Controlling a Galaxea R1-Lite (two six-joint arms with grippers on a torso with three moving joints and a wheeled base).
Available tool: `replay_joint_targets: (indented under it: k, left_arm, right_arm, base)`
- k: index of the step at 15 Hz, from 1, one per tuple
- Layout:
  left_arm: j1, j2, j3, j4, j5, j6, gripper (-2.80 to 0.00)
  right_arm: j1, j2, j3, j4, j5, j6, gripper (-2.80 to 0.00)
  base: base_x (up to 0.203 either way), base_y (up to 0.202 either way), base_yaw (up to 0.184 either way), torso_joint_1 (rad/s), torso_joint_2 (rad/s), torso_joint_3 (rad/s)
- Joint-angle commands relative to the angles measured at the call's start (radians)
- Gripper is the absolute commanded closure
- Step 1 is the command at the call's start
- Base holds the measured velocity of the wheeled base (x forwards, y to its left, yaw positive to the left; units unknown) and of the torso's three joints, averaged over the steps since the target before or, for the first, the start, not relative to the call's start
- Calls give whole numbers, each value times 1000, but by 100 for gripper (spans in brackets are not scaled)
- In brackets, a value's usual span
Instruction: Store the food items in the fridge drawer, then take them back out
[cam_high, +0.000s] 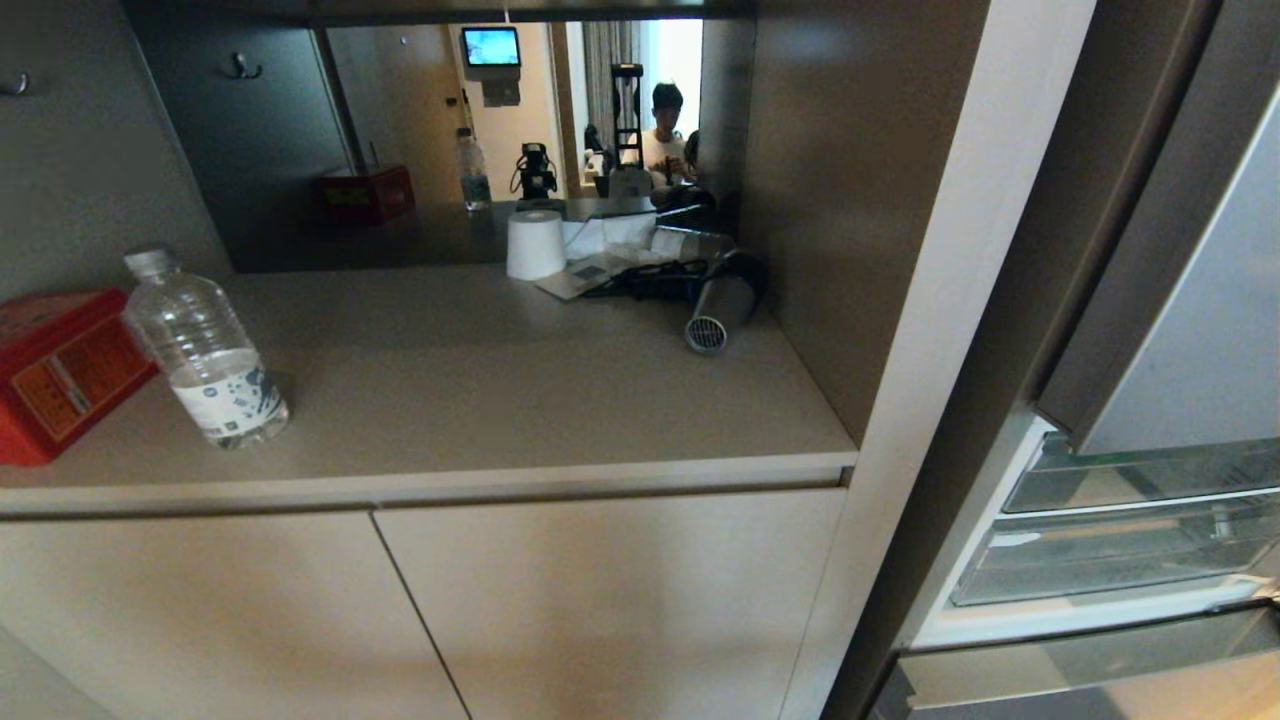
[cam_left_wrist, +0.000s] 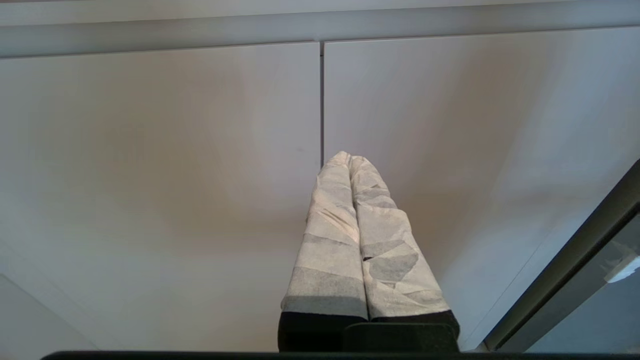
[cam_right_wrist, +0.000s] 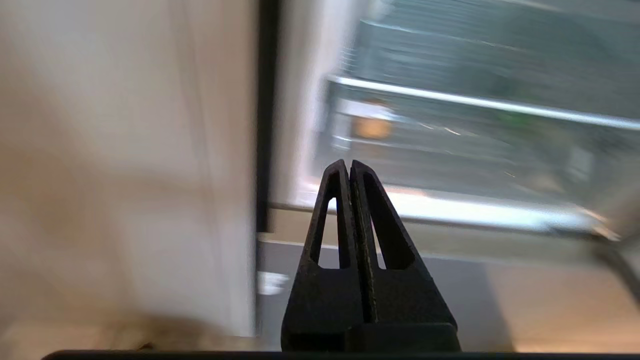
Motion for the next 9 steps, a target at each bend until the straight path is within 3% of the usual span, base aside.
replay_joint_targets:
  k: [1,3,6,9]
  left_arm:
    - [0,2,0,0,0,0,0]
    - [0,2,0,1,0,0,0]
    - [0,2,0,0,0,0,0]
    - [0,2,0,1,0,0,0]
  right_arm:
    - [-8,-2,32,36,-82,-8,0]
    - [-15,4,29,144,-110,-34,0]
    - [45,-3,31,138,-111,-17,0]
    - [49,-4,31,137,-114,-16,0]
  base:
    - [0,0,0,0,0,0]
    - [0,0,0,0,0,0]
    - [0,0,0,0,0,0]
    - [0,0,0,0,0,0]
